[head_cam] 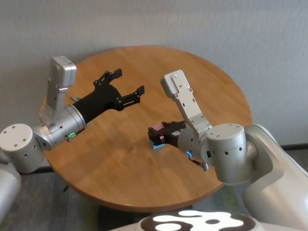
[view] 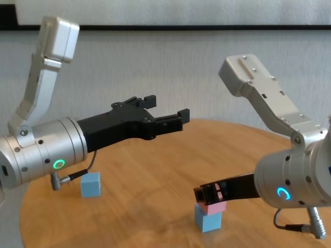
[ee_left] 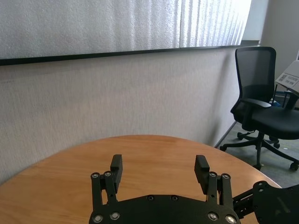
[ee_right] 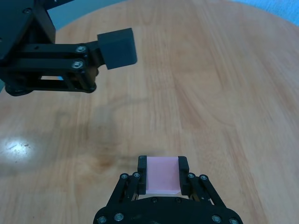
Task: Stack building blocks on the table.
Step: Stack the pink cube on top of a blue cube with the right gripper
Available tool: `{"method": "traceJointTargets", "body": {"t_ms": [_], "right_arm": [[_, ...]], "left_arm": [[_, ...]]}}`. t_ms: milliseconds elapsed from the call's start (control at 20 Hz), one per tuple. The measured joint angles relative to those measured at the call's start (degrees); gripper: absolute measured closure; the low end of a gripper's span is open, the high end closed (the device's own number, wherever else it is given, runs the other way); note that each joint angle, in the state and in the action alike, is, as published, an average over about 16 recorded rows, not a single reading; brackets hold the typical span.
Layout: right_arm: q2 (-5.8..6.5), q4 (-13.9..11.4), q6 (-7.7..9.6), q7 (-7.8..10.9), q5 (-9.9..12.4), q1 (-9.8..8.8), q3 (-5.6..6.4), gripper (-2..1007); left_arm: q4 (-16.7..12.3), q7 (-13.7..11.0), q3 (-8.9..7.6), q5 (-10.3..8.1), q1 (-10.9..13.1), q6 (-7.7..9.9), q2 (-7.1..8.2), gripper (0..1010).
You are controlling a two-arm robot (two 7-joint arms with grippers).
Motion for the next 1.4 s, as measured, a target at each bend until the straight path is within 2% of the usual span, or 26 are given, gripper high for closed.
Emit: {"method": "traceJointTargets", "body": {"t_ms": [1400], "right_arm": [[-2.08, 1.8, -0.70, 1.07, -3.6, -0.16, 0.54, 648]], "left_arm": [[0.0, 0.0, 0.00, 0.00, 0.0, 0.00, 0.00, 9]]}}
